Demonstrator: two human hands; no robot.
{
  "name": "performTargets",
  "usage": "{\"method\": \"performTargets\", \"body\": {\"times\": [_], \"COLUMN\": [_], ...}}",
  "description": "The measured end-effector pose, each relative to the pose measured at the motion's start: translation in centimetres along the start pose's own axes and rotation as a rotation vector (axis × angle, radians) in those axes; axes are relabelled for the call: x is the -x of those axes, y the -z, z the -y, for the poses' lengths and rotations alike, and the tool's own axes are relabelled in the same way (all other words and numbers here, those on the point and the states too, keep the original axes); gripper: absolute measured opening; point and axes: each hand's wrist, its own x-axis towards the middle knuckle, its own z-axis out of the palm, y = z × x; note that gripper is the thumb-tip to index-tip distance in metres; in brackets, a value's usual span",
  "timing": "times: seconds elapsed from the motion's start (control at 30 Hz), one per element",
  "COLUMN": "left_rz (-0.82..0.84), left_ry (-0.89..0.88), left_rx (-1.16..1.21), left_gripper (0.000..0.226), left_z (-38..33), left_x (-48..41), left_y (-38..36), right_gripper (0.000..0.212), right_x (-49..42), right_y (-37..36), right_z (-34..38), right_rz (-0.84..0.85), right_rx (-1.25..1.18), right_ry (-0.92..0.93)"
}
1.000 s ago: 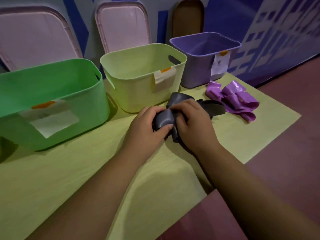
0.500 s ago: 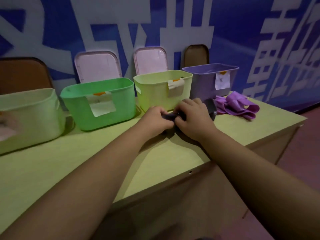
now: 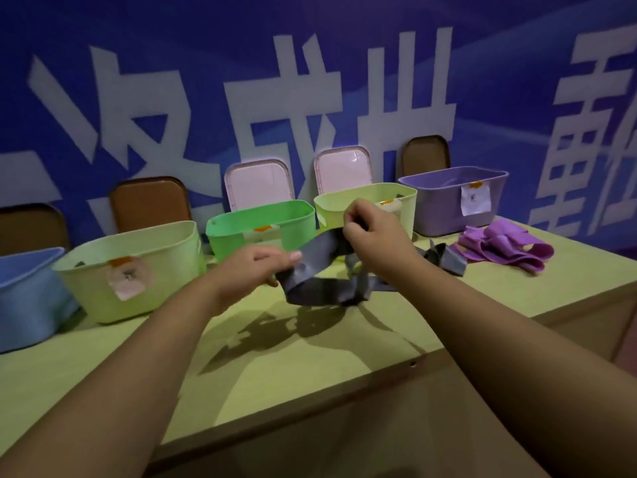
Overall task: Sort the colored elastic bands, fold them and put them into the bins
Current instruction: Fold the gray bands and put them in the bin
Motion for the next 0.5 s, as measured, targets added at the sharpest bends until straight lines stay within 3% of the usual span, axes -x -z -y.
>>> {"method": "performTargets", "body": {"times": [0.07,0.2,0.33,0.43,0.5], "left_rz": [-0.03,-0.096,-0.283,-0.289,-0.284], "left_ry": [0.007,-0.004,-0.078,-0.105,-0.095], "left_rx": [0.335,0.794,0.946,0.989,0.983], "left_gripper": [0.065,0.055,0.027,0.031,0.033], "left_z": [-0.3,-1.4,-2.0,-3.0,-3.7], "left_x": [0.6,1.7,2.1,2.3,2.2], "left_y": [1.7,4.3,5.7,5.4,5.0], "right_gripper": [0.015,0.013,0.015,0.014,0.012], "right_x": [-0.9,-2.3,-2.1,-1.6,-1.3], "right_y": [-0.4,-1.1,-2.0,-3.4,-4.2], "right_z": [1.5,3.4,3.2,2.5,2.3], "right_rz": [-0.027,0.001,0.012,0.164,0.276], "right_rx": [-0.172,-0.414,-0.438,-0.414,-0.338], "right_ry": [-0.135,-0.309,-0.488,-0.593,-0.562]}}
